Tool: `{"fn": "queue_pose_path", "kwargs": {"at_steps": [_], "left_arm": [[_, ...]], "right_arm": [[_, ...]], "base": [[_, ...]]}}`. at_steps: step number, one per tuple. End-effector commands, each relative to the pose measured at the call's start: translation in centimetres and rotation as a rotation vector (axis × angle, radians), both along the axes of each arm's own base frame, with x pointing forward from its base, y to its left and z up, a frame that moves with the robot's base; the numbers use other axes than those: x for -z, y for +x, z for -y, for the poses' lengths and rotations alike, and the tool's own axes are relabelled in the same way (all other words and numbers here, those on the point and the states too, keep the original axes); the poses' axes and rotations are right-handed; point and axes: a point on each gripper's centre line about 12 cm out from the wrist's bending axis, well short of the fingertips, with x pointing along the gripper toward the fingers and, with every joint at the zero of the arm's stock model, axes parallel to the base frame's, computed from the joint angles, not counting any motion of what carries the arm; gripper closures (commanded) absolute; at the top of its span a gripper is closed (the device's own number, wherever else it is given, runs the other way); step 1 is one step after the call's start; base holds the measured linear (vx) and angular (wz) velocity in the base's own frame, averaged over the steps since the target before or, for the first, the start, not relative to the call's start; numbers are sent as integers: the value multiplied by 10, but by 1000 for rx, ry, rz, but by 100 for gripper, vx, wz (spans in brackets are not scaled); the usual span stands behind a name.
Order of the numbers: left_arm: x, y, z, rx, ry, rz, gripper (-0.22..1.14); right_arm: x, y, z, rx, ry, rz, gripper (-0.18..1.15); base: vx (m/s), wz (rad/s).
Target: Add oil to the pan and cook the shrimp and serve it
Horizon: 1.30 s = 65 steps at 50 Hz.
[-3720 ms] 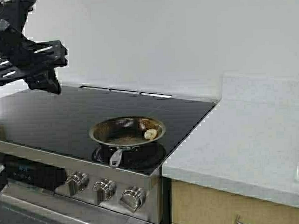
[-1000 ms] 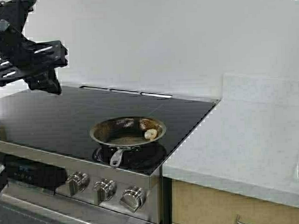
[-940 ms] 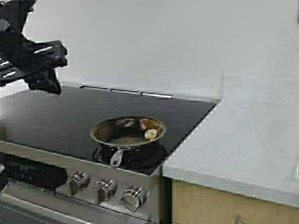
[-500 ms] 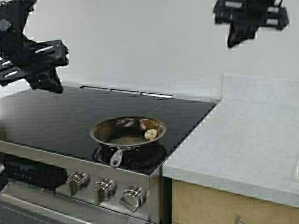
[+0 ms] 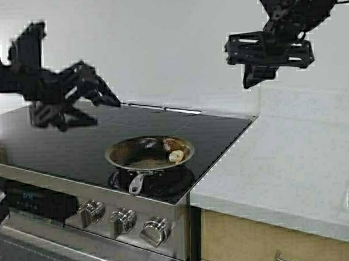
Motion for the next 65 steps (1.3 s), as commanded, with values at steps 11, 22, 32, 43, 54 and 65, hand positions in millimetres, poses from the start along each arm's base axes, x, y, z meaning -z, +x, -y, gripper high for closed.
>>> {"fn": "queue_pose_path", "kwargs": {"at_steps": [11, 22, 32, 43, 54, 65], "left_arm": [[57, 0, 8, -13, -161, -126, -10], [90, -2, 15, 14, -296, -197, -10], [116, 0, 19, 7, -384, -252, -10], [134, 11, 23, -5, -504, -283, -10], [148, 28, 33, 8, -575, -294, -10], [151, 39, 59, 58, -621, -299, -10]], "right_arm": [[-4, 3, 3, 44, 30, 39, 90], [3, 0, 6, 57, 33, 24, 90], [5, -2, 7, 61, 30, 23, 90], [7, -4, 9, 64, 26, 24, 90], [6, -4, 9, 64, 27, 25, 90], [7, -4, 9, 64, 26, 24, 90]], "base": [[0, 0], [0, 0], [0, 0], [0, 0], [0, 0], [0, 0]]}}
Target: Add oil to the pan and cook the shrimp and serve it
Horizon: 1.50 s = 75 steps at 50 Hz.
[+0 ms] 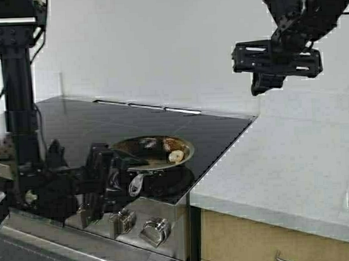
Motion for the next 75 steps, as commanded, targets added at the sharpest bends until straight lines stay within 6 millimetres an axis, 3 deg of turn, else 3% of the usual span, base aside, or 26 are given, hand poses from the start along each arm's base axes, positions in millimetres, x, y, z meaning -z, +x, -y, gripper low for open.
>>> {"fn": "queue_pose_path", "kwargs": {"at_steps": [1, 15, 27, 31, 39, 41, 49, 56, 75], "left_arm": [[-7, 10, 20, 31, -42, 33, -10], [-4, 22, 47, 55, -107, 21, -10], [-4, 24, 50, 52, -150, -26, -2], [-4, 24, 50, 49, -167, -54, 18], [-5, 26, 49, 31, -190, -87, 100], [-6, 26, 49, 27, -192, -86, 108], [-12, 22, 47, 21, -198, -85, 81], [-19, 22, 46, 16, -220, -68, 89], [-42, 22, 45, 14, -264, -21, 88]], "right_arm": [[-7, 3, -1, 1, 9, 27, 90], [-6, 2, -1, 2, 8, 26, 90], [-6, 1, 0, 1, 7, 23, 90], [-6, 1, -1, 1, 8, 24, 90], [-7, 1, -1, 13, 22, 21, 90], [-7, 1, -1, 16, 28, 21, 90], [-7, 0, 0, 19, 30, 19, 90], [-9, -1, 0, 17, 34, 21, 90], [-23, -6, -2, 3, 62, 11, 90]], "base": [[0, 0], [0, 0], [0, 0], [0, 0], [0, 0], [0, 0], [0, 0], [0, 0], [0, 0]]}}
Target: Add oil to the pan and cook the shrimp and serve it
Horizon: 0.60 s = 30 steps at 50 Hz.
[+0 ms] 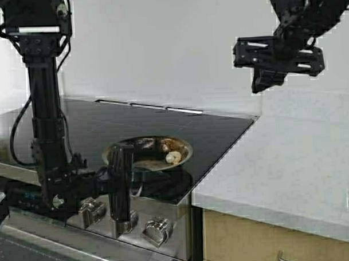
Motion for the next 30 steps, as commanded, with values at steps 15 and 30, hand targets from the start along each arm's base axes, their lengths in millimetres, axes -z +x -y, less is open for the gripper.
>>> {"fn": "queue_pose_path", "kwargs": {"at_steps": [15, 30], "left_arm": [[-56, 16, 6, -9, -68, 156, 88], [-69, 16, 3, -31, -69, 162, 88]], "right_arm": [[-19, -2, -1, -26, 8, 48, 90], [-24, 1, -3, -42, -2, 74, 90]], "base": [[-1, 11], [-3, 35]]}}
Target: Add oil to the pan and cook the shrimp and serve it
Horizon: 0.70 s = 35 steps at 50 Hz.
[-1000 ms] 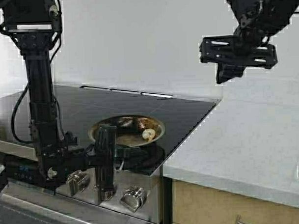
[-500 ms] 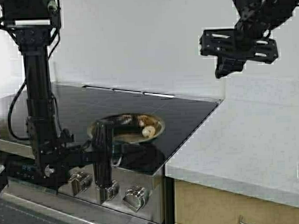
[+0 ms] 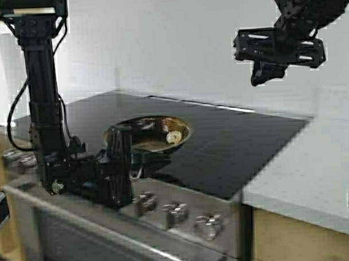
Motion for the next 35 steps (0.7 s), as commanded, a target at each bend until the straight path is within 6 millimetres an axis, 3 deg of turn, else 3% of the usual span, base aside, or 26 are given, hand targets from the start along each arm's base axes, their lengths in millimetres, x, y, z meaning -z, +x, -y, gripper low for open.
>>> {"fn": "queue_pose_path", "kwargs": {"at_steps": [1, 35], "left_arm": [[-36, 13, 1, -30, -31, 111, 88], [-48, -1, -8, -64, -14, 82, 88]], "right_arm": [[-15, 5, -3, -5, 16, 51, 90], [-7, -1, -1, -2, 16, 10, 90]], "base": [[-4, 45], [-5, 46]]}}
